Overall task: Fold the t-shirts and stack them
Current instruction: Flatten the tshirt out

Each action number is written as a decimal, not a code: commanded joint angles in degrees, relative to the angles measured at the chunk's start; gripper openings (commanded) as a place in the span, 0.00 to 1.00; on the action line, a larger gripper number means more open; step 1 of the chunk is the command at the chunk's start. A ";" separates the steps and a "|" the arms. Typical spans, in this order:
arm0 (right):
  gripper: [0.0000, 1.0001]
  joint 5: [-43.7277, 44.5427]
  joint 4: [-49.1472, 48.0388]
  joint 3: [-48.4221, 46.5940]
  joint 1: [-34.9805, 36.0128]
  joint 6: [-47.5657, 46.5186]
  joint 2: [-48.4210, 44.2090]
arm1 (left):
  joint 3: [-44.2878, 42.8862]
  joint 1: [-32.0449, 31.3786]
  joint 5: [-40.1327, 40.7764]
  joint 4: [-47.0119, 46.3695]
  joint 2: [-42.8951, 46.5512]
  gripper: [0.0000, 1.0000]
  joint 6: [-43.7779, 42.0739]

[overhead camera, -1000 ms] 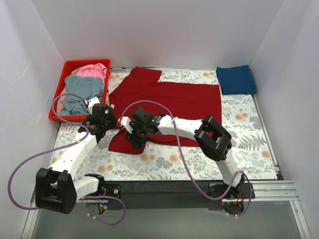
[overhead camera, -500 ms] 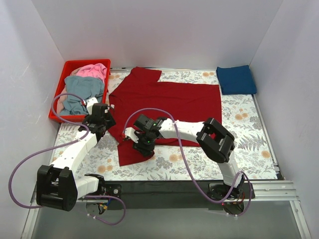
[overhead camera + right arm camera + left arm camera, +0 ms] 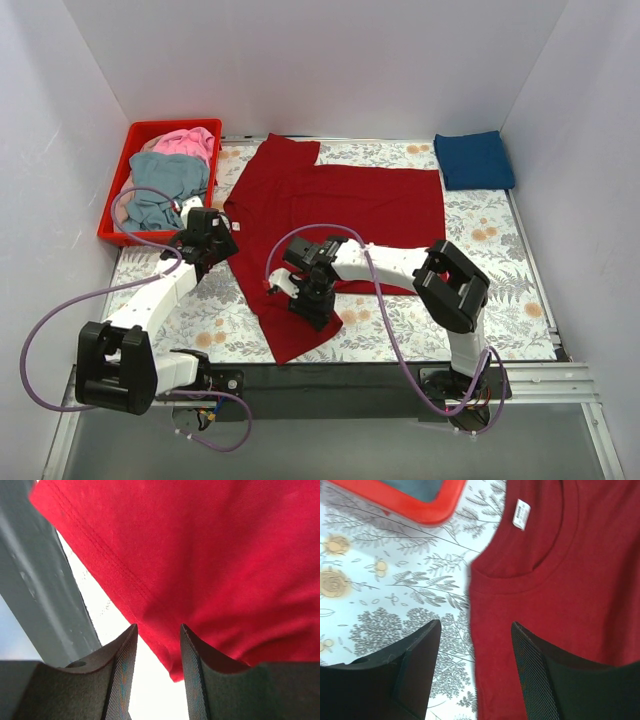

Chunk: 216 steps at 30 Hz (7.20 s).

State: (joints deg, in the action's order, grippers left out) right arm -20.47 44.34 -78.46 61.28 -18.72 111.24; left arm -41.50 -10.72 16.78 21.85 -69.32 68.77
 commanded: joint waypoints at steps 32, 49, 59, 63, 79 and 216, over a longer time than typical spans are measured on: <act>0.50 16.95 -36.60 31.88 -56.96 33.93 -17.38 | -6.49 4.04 -10.71 4.52 -22.62 0.50 1.01; 0.50 15.02 -30.71 34.85 -54.95 33.13 -37.73 | -12.36 -17.12 -13.58 -0.13 -11.09 0.59 -4.43; 0.56 15.02 -29.57 37.15 -54.60 34.80 -57.53 | -25.20 -33.81 -24.25 -7.77 -25.94 0.58 -8.47; 0.57 14.06 -29.31 37.59 -54.60 34.98 -62.10 | -31.43 -38.14 -24.33 -8.31 -32.88 0.52 -11.03; 0.57 4.74 -29.22 40.05 -54.51 32.61 -62.11 | -40.86 -42.71 -18.10 -9.54 -47.22 0.38 -16.03; 0.61 18.45 -33.79 43.21 -68.13 40.43 -36.63 | 0.27 -0.19 -12.64 11.11 -12.15 0.20 6.64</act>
State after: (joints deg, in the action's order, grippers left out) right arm 0.97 15.11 -35.73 -5.72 22.33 73.47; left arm -42.24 -13.63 10.15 31.75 -80.44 73.95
